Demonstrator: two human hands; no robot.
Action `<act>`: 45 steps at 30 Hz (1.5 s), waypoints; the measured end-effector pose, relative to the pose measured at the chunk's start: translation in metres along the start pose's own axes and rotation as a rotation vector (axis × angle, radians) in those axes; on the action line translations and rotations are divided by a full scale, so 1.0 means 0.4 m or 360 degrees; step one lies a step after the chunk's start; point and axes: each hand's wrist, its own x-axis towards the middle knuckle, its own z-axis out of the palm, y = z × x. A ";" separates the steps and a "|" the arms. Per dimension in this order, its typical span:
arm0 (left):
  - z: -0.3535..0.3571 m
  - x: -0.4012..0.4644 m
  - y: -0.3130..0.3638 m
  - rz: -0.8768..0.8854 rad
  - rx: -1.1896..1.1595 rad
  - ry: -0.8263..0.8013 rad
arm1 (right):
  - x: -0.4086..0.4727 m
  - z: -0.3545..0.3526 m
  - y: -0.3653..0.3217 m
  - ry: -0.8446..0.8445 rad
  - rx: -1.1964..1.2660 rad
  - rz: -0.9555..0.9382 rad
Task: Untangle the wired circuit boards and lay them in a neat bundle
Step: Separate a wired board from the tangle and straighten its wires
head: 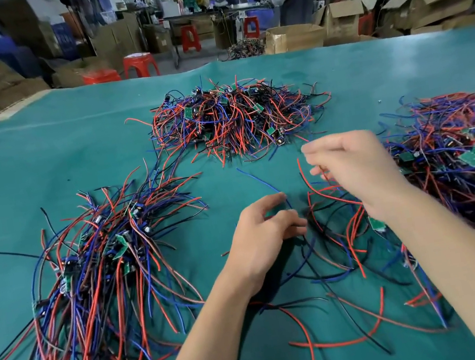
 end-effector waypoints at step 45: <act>0.002 0.006 0.010 -0.0049 -0.0307 0.0068 | 0.237 0.104 0.002 -0.0268 0.0140 0.0442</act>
